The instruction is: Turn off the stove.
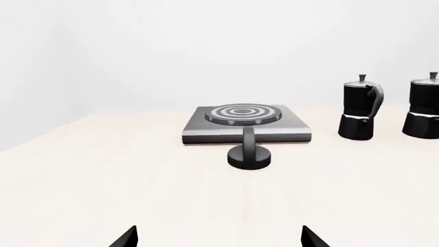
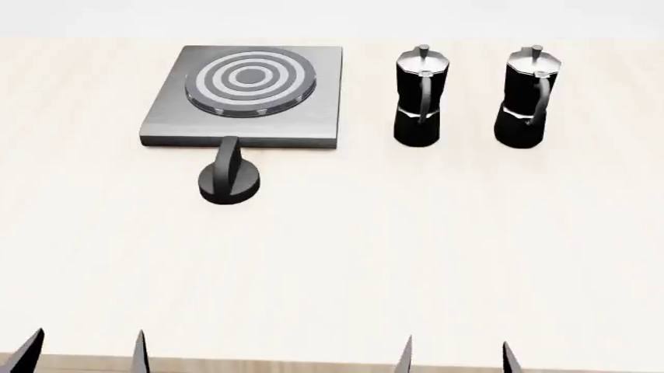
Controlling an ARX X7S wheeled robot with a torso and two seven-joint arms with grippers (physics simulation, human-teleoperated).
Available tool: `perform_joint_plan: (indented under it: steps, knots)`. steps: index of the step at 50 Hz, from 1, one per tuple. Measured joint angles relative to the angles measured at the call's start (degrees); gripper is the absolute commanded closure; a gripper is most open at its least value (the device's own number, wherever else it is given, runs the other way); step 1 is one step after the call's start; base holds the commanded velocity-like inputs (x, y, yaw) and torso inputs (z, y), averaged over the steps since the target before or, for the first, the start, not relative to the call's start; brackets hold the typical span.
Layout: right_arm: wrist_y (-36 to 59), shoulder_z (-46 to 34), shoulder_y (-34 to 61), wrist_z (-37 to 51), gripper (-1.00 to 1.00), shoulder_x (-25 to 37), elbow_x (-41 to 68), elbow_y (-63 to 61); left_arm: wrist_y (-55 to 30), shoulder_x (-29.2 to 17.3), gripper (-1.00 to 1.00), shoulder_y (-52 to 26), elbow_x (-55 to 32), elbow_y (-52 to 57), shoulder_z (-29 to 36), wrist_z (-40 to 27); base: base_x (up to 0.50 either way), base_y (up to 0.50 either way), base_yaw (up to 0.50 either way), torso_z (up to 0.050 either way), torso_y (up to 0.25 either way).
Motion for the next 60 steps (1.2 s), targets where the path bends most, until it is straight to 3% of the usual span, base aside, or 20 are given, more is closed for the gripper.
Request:
perform_joint_plan:
  steps: [36, 60]
  knots:
    - [-3.1, -1.8, -5.1, 4.1, -1.00, 3.2, 0.5, -14.7, -4.1, -3.8, -1.00, 5.2, -1.2, 19.9, 2.2, -3.4, 0.00, 0.00, 0.00, 0.000, 0.000]
    - [-4.5, -3.1, -6.3, 5.5, -1.00, 4.8, 0.6, -17.4, -4.4, -5.3, -1.00, 6.5, -1.4, 24.0, 3.6, -4.8, 0.06, 0.00, 0.00, 0.000, 0.000]
